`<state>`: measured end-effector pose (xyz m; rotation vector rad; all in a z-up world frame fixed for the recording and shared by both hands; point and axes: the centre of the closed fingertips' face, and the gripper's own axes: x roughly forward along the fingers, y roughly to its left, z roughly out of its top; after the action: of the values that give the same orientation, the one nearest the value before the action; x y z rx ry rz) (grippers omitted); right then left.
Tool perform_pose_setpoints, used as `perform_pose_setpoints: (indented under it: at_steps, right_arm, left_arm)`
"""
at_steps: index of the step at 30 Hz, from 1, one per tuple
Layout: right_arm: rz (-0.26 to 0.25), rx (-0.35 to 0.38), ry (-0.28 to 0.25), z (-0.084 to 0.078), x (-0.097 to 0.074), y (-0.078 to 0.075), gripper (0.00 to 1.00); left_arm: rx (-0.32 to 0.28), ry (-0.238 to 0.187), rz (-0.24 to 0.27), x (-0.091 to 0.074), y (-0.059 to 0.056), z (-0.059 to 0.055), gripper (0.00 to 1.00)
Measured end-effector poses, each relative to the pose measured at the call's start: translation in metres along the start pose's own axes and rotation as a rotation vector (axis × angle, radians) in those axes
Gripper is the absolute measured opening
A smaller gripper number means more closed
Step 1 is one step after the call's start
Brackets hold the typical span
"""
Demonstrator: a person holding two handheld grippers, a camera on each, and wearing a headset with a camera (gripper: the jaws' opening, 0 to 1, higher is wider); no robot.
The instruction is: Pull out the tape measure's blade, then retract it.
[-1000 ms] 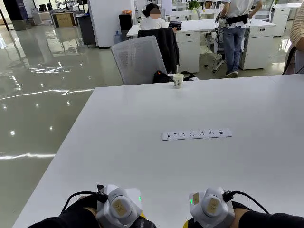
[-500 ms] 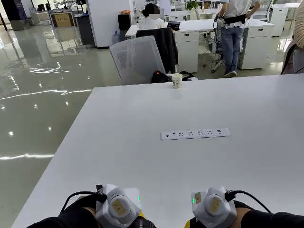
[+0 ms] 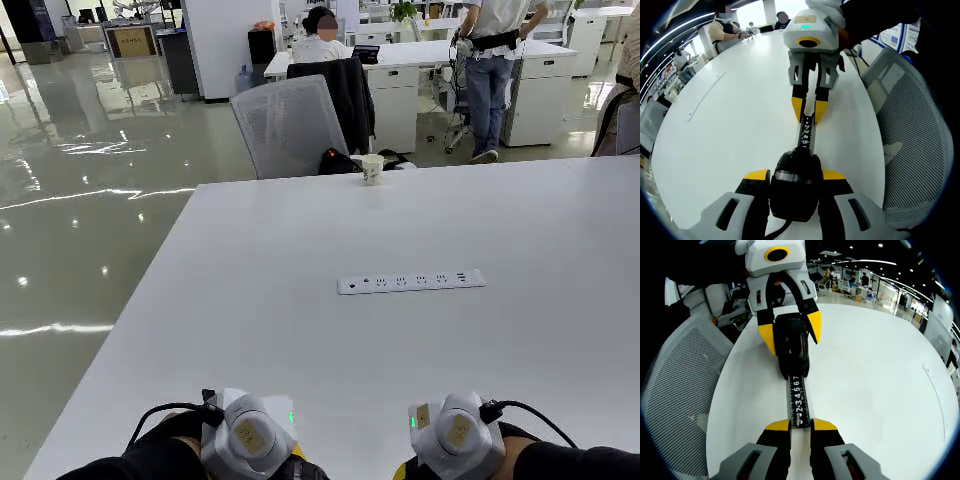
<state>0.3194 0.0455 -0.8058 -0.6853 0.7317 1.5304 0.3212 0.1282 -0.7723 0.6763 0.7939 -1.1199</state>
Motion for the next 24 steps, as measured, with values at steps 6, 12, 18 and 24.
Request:
perform_pose_setpoints:
  at_steps: [6,12,18,24]
  right_arm:
    - [-0.002,0.005,0.001,-0.003,-0.002,0.000,0.10]
    - [-0.003,0.008,0.002,-0.006,-0.004,-0.001,0.10]
    - [-0.004,0.010,0.005,-0.009,-0.006,-0.001,0.10]
    - [-0.006,0.009,0.007,-0.011,-0.008,-0.002,0.10]
  left_arm:
    - [-0.001,0.000,0.001,0.000,0.000,0.000,0.32]
    - [-0.002,0.001,0.001,0.000,-0.001,0.001,0.32]
    - [-0.003,0.000,0.002,0.000,-0.001,0.001,0.32]
    - [-0.004,-0.001,0.004,0.000,0.000,0.001,0.32]
